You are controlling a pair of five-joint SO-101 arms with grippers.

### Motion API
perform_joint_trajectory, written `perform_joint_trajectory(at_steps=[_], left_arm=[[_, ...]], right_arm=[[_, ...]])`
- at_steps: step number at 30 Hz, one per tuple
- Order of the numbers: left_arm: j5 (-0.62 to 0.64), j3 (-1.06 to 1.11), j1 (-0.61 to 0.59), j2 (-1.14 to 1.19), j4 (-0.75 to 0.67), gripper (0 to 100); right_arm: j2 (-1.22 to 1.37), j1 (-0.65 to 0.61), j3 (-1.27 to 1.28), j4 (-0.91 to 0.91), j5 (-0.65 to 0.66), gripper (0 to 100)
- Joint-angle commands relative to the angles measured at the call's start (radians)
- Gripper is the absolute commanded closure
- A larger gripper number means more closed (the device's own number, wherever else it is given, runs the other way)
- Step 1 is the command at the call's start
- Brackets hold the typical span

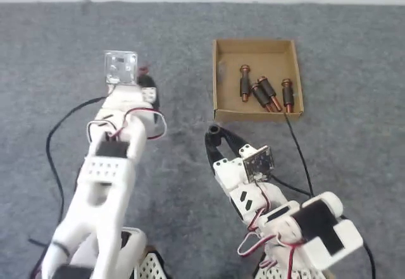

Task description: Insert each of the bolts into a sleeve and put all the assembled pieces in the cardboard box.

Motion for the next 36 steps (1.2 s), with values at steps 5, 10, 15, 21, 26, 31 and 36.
perform_joint_trajectory(at_steps=[5, 10, 15, 21, 26, 31, 36], left_arm=[[0.011, 0.099, 0.236, -0.448, -0.029, 99], [0.038, 0.157, 0.362, -0.559, 0.031, 99], [0.353, 0.156, 0.416, -0.569, 0.097, 99], [0.41, 0.156, 0.42, -0.571, 0.132, 99], [0.41, 0.157, 0.42, -0.571, 0.144, 99], [0.364, 0.179, 0.42, -0.571, 0.143, 99], [0.299, 0.211, 0.42, -0.571, 0.12, 99]], right_arm=[[0.012, -0.007, -0.046, -0.008, -0.011, 99.3], [0.008, -0.012, -0.043, -0.008, -0.011, 99.3], [0.018, -0.005, -0.025, -0.114, -0.008, 99.3], [0.018, -0.01, 0.002, -0.163, -0.006, 99.3], [0.018, -0.01, 0.002, -0.162, -0.006, 99.3], [0.018, -0.012, 0.0, -0.162, -0.006, 99.3], [0.018, -0.012, 0.003, -0.162, -0.006, 99.3]])
